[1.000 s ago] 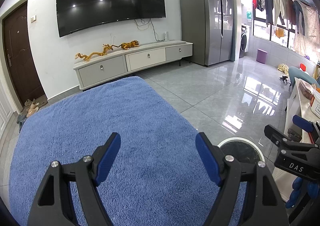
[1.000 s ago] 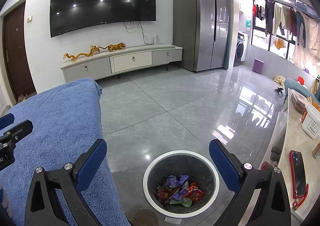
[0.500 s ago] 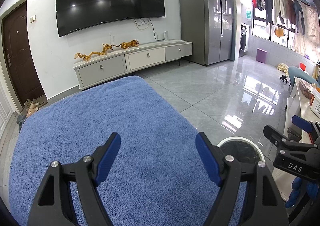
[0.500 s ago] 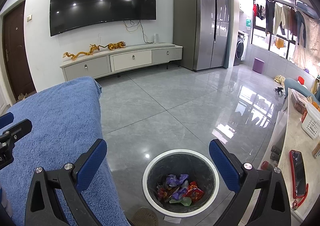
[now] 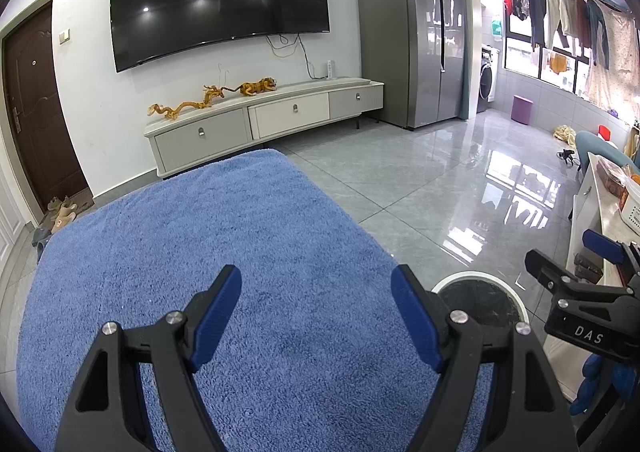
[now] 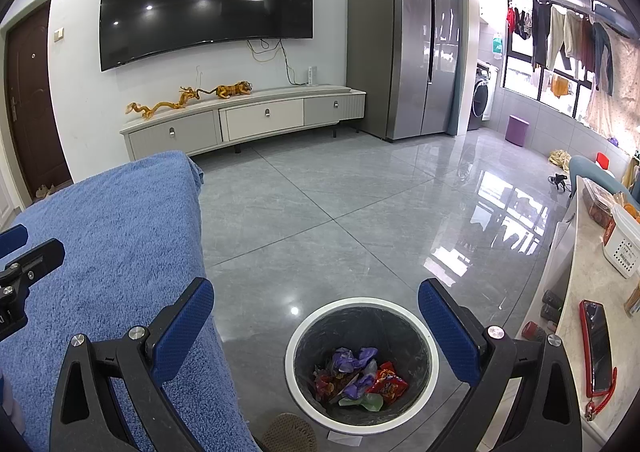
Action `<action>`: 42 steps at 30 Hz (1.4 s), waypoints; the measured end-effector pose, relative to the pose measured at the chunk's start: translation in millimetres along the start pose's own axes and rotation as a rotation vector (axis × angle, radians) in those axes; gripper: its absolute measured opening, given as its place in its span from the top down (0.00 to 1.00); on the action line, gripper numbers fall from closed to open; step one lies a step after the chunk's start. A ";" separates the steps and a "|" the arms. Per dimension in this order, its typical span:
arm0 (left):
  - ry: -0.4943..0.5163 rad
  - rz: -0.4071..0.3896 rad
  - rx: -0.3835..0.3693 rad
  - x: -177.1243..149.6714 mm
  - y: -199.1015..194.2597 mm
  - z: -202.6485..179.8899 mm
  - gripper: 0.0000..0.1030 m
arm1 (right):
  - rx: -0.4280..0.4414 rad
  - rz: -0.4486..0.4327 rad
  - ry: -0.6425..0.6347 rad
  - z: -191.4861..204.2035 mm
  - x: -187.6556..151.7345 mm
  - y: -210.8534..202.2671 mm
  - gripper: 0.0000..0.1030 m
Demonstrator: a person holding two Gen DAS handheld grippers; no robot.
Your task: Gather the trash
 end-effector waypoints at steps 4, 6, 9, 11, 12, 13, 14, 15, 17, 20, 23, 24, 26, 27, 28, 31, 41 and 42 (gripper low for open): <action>0.000 0.000 0.000 0.1 0.1 -0.6 0.26 | -0.001 0.001 0.001 -1.1 -1.3 0.1 0.00; 0.000 0.003 -0.002 -0.4 0.0 -0.6 0.26 | -0.001 0.002 0.001 -3.0 -1.8 0.8 0.00; 0.001 0.007 -0.004 -1.5 0.2 -0.3 0.26 | -0.002 0.004 0.001 -4.1 -2.6 1.5 0.00; 0.002 0.010 -0.007 0.4 1.5 0.1 0.26 | -0.001 0.004 0.001 -3.9 -2.3 1.6 0.00; 0.002 0.011 -0.007 -0.3 1.5 0.0 0.26 | -0.001 0.004 0.001 -4.0 -2.2 1.5 0.00; 0.002 0.014 -0.008 -0.7 2.0 0.1 0.26 | -0.001 0.004 0.001 -4.1 -2.1 1.5 0.00; 0.001 0.016 -0.009 -1.2 2.5 0.6 0.26 | -0.002 0.004 0.001 -3.9 -2.0 1.6 0.00; 0.000 0.018 -0.009 -1.6 2.2 0.4 0.26 | -0.002 0.004 0.001 -4.0 -1.9 1.5 0.00; 0.000 0.020 -0.009 -1.5 1.9 0.3 0.26 | -0.002 0.004 0.001 -4.0 -1.6 1.7 0.00; 0.002 0.021 -0.013 -0.7 1.5 2.9 0.26 | -0.004 0.006 0.002 -4.3 -2.9 2.7 0.00; 0.005 0.024 -0.018 0.0 2.9 4.9 0.26 | -0.005 0.008 0.003 -5.4 -6.9 2.9 0.00; 0.005 0.025 -0.018 -0.6 2.5 4.5 0.26 | -0.006 0.008 0.003 -4.4 -6.8 4.1 0.00; 0.005 0.027 -0.020 -0.4 3.4 4.3 0.26 | -0.005 0.009 0.003 -4.3 -6.4 4.2 0.00; 0.005 0.028 -0.021 -0.6 3.4 4.6 0.26 | -0.005 0.009 0.003 -4.4 -6.5 4.1 0.00; 0.004 0.029 -0.021 0.0 3.6 5.1 0.26 | -0.006 0.008 0.004 -4.3 -6.2 4.2 0.00; 0.004 0.029 -0.021 0.3 3.6 5.3 0.26 | -0.005 0.008 0.003 -4.6 -5.9 4.3 0.00; 0.004 0.031 -0.023 -0.1 3.8 5.4 0.26 | -0.005 0.010 0.003 -4.9 -5.9 4.9 0.00; 0.004 0.031 -0.023 -0.6 3.7 6.0 0.26 | -0.006 0.010 0.002 -5.1 -6.1 4.8 0.00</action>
Point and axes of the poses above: each gripper's, at about its wrist camera, not at the fingertips, and y roughly the way its jaws point, z to its left, x to its top, the point moved 4 cm from there along y, roughly the way its jaws point, and after that the axes turned 9 degrees about -y, right-handed, at the moved point
